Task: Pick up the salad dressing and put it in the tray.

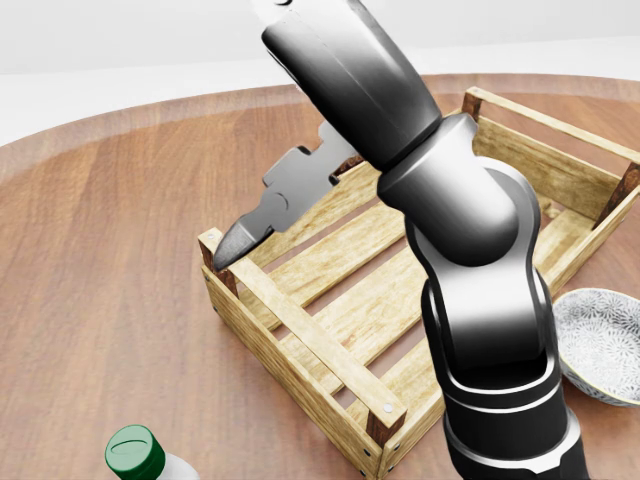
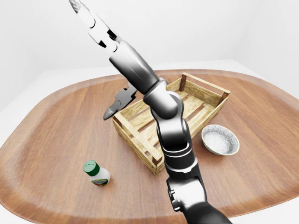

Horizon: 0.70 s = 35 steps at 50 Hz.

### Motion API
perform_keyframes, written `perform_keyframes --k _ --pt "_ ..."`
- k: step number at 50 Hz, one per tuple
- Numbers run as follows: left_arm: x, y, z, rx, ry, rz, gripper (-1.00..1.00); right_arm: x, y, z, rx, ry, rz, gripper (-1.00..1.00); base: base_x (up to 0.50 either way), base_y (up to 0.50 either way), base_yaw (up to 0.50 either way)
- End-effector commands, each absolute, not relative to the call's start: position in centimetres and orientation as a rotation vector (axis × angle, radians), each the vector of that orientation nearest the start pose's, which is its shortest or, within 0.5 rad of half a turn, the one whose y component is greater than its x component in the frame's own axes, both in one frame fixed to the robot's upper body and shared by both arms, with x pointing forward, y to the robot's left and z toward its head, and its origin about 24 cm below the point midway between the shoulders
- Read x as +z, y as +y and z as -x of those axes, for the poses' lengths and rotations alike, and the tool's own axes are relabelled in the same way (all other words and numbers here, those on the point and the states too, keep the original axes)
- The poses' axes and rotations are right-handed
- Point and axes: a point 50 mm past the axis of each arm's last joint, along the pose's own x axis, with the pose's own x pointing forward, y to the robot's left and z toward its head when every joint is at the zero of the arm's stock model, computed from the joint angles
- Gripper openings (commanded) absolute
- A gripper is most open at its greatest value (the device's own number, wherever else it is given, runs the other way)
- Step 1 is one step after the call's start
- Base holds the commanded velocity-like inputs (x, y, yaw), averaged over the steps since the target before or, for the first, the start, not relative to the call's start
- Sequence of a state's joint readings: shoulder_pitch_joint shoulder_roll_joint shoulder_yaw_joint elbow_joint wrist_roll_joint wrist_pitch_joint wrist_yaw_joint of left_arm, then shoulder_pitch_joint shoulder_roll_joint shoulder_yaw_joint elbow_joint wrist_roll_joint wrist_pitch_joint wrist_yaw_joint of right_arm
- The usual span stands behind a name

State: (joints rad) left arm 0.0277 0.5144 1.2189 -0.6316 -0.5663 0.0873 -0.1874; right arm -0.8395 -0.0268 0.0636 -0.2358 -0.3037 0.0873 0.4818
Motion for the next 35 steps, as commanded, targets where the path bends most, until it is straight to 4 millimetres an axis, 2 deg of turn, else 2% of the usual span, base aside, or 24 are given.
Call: perform_keyframes --k 1,10,19,27,30,35 --pt "28.2 34.6 -8.5 0.570 -0.916 -0.400 1.00 25.5 -1.3 -28.2 0.711 -0.738 0.562 1.00 0.00 0.00 0.00" --pt "27.5 34.9 -9.1 0.569 -0.875 -0.386 1.00 20.6 -1.2 -28.0 0.752 -0.560 0.568 1.00 0.00 0.00 0.00" --pt "27.5 34.9 -9.0 0.571 -0.879 -0.388 1.00 17.6 -1.6 -27.9 0.771 -0.445 0.579 1.00 0.00 0.00 0.00" --pt "27.7 34.7 -8.9 0.566 -0.891 -0.392 1.00 13.8 -1.9 -27.3 0.792 -0.307 0.561 1.00 0.00 0.00 0.00" --pt "27.8 34.7 -8.9 0.567 -0.895 -0.393 1.00 13.4 -1.3 -27.1 0.818 -0.292 0.562 1.00 0.00 0.00 0.00" --pt "27.6 34.8 -8.9 0.569 -0.886 -0.390 1.00 12.5 -0.1 -28.0 0.886 -0.233 0.592 1.00 0.00 0.00 0.00"
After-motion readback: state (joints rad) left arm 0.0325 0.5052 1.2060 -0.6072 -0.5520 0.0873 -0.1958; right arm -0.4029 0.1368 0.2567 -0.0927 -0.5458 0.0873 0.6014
